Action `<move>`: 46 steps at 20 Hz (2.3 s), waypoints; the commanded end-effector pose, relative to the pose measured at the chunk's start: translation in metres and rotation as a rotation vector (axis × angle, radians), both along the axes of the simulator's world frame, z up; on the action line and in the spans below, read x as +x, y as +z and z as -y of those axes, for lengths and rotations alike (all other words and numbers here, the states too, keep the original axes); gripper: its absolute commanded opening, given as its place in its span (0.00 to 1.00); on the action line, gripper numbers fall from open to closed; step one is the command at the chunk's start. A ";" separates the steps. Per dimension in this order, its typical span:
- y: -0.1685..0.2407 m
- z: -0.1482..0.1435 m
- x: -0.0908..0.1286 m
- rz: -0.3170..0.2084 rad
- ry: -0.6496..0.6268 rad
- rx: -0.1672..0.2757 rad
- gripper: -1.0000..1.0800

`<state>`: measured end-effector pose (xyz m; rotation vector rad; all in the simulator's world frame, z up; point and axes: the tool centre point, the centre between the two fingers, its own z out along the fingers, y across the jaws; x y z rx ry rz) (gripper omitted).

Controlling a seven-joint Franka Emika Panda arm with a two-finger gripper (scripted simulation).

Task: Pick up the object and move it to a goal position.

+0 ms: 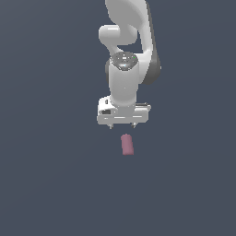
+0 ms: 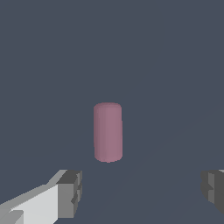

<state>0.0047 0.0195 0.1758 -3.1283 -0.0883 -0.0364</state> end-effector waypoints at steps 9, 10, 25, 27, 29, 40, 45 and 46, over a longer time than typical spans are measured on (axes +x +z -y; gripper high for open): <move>-0.048 -0.014 0.006 -0.011 0.010 -0.005 0.96; -0.057 -0.016 0.007 -0.012 0.011 -0.006 0.96; -0.109 -0.031 0.008 -0.024 0.023 -0.012 0.96; -0.112 -0.031 0.008 -0.024 0.023 -0.012 0.96; -0.118 -0.031 0.008 -0.024 0.023 -0.012 0.96; -0.160 -0.031 0.008 -0.023 0.023 -0.013 0.96; -0.160 -0.031 0.008 -0.023 0.023 -0.013 0.00; -0.160 -0.031 0.008 -0.023 0.023 -0.013 0.00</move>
